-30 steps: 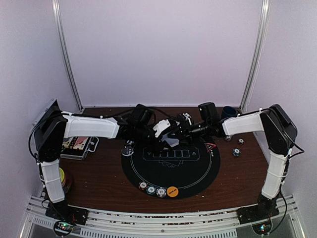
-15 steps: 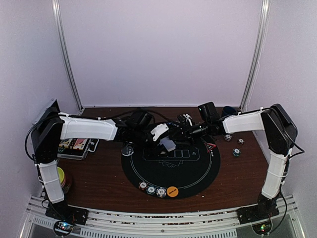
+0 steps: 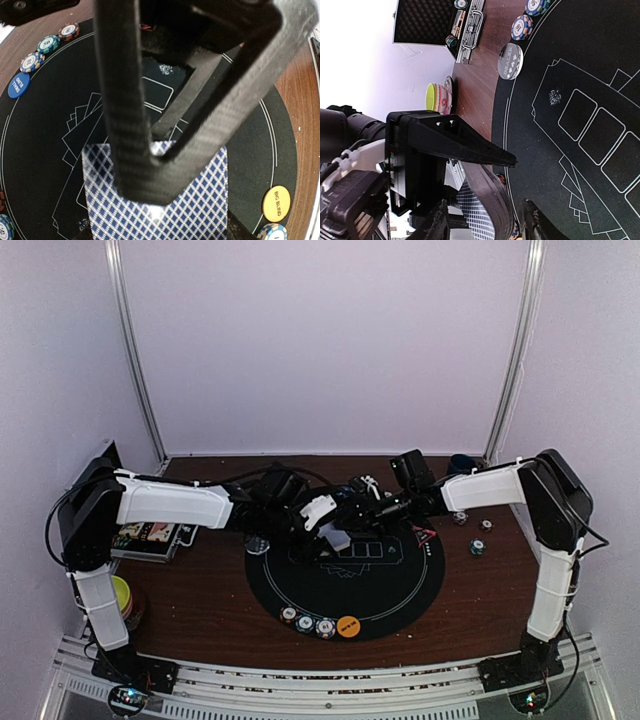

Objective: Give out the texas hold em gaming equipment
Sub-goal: Pass from the right arm to the left, then pick up the poker card from the face-down deck piles.

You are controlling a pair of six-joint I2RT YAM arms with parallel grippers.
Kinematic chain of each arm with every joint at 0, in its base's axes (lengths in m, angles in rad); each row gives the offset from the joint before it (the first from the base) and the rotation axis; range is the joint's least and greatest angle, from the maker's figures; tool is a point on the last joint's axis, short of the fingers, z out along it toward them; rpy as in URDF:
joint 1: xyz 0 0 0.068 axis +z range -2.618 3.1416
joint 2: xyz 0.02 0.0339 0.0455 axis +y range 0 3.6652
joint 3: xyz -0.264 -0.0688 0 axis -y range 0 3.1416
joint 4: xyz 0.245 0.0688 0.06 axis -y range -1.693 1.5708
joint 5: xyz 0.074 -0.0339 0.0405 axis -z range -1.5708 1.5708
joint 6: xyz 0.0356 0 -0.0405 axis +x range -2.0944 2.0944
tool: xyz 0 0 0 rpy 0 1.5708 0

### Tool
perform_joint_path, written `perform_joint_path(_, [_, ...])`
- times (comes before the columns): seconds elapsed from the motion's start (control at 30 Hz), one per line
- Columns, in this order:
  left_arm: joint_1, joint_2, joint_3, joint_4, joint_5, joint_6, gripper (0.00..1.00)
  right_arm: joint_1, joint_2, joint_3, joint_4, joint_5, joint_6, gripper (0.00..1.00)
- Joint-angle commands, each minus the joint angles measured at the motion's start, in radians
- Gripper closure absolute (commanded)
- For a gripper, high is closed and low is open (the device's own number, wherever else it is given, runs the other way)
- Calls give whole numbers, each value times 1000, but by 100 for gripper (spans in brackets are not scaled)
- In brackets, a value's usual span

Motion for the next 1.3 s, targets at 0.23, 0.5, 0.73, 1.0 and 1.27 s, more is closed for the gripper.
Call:
perform_joint_path(0.23, [-6, -56, -15, 74, -2, -2, 41, 15, 34, 54, -65, -7, -82, 50])
perform_joint_path(0.5, [-6, -61, -20, 76, 13, -1, 41, 22, 55, 100, -174, 44, -177, 54])
perform_joint_path(0.73, [-7, -64, -27, 75, 18, -2, 41, -8, 47, 112, -224, 109, -241, 63])
perform_joint_path(1.0, [-6, -75, -31, 75, 14, -1, 41, -28, 33, 134, -289, 129, -299, 68])
perform_joint_path(1.27, [-6, -68, -31, 74, 2, -2, 41, -28, -1, 155, -306, -10, -290, 77])
